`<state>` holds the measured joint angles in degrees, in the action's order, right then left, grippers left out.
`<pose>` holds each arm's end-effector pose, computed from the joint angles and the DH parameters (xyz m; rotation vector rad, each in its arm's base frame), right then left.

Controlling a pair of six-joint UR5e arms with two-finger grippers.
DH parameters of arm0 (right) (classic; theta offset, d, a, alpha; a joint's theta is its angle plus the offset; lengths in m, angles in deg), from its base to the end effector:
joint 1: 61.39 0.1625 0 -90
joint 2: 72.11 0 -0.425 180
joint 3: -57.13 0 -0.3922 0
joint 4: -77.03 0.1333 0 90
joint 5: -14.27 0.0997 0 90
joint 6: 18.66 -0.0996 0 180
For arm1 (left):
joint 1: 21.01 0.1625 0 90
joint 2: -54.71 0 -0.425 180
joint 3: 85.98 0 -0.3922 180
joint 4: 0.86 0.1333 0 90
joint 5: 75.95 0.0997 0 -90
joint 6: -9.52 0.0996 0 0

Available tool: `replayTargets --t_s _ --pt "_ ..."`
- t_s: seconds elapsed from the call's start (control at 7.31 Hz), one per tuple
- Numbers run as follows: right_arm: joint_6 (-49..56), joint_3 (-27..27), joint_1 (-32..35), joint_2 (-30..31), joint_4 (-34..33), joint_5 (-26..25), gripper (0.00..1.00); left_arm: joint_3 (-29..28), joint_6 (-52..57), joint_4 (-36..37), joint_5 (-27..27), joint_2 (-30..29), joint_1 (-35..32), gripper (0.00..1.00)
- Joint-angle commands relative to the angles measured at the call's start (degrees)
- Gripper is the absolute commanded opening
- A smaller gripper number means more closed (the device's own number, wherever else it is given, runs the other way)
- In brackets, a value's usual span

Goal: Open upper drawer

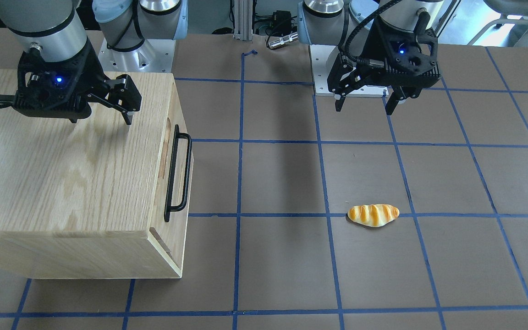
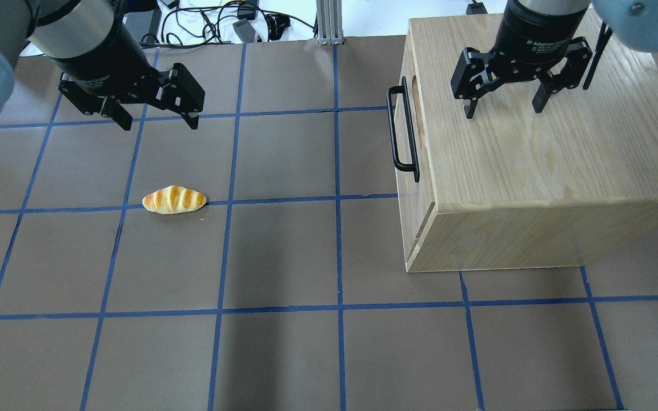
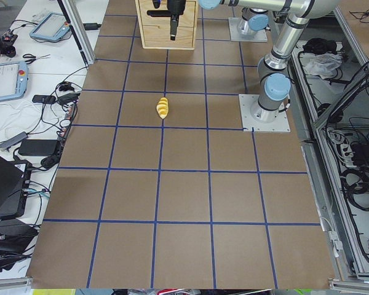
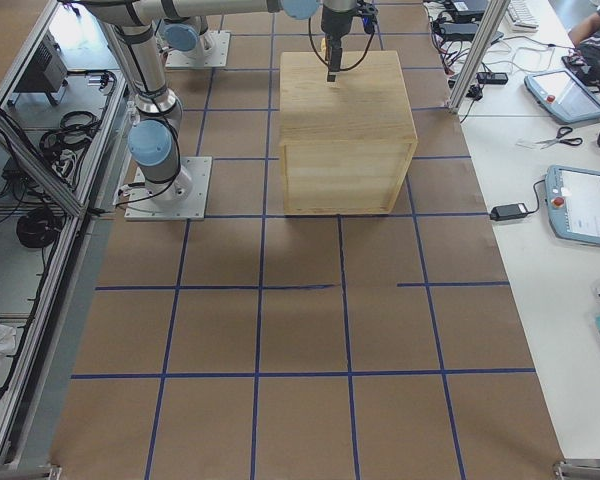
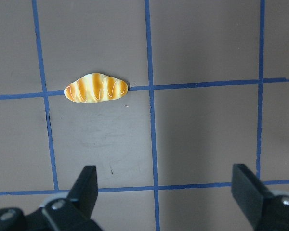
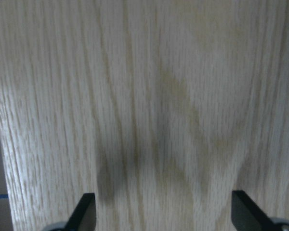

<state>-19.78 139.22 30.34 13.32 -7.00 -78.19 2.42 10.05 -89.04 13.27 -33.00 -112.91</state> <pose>0.1447 -0.5163 0.5050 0.0180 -3.0967 -0.0694 -0.1506 -0.4787 0.5246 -0.0673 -3.1222 0.1555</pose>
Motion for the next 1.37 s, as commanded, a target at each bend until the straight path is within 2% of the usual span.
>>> replayTargets --t_s 0.0,1.23 --pt "0.1 0.0 -0.1 0.0 0.0 0.0 1.00 0.0 0.0 0.0 0.1 0.0 0.1 1.00" --pt "0.1 0.0 -0.1 0.0 0.0 0.0 1.00 1.8 -0.4 0.3 0.1 0.5 0.7 1.00"
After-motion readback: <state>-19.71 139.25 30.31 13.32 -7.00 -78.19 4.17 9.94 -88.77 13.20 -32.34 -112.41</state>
